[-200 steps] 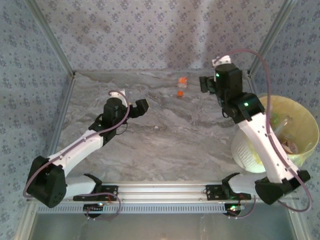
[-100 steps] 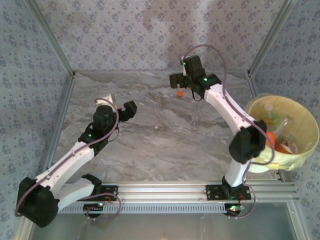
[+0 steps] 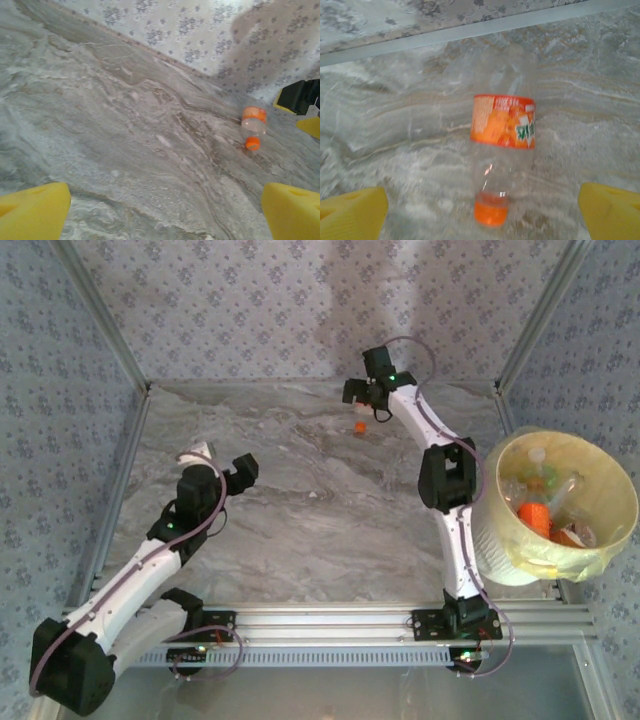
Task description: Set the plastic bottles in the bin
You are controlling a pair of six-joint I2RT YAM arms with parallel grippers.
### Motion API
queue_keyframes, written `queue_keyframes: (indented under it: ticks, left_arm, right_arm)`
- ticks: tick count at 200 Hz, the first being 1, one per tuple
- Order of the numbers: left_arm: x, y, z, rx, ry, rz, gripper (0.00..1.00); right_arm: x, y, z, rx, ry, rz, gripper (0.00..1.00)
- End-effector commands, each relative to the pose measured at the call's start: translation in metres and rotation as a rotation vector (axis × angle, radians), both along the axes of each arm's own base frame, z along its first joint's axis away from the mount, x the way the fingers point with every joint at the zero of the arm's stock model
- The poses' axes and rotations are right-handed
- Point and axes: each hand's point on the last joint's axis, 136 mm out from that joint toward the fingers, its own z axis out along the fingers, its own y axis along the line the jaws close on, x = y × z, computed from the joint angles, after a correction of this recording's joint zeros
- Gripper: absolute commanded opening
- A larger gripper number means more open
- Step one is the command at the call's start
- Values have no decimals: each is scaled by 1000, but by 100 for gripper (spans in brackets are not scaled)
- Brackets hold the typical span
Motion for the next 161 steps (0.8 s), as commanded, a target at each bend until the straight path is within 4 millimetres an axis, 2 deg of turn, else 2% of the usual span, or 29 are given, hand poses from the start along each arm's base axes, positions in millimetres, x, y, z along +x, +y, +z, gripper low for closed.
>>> queue_keyframes:
  ticks: [1,26,51,84,120,161]
  left_arm:
    - [-4,18,-1,-3,-13,71,98]
    - [-2,27,-10,-1,17,101,98]
    - [5,28,-20,15,59,99,98]
    - [17,24,-33,39,111,98,98]
    - [28,22,-42,47,137,109,98]
    - [31,22,-49,62,161,112,98]
  right_arm:
    - [2,-5,-22,-14,75,-15,98]
    - [10,-9,-43,4,105,-42,97]
    - [17,-12,-61,31,121,-70,95]
    - [22,-6,-76,21,124,-68,93]
    - [26,-5,-80,8,104,-93,88]
    - [21,-2,-99,5,143,-113,82]
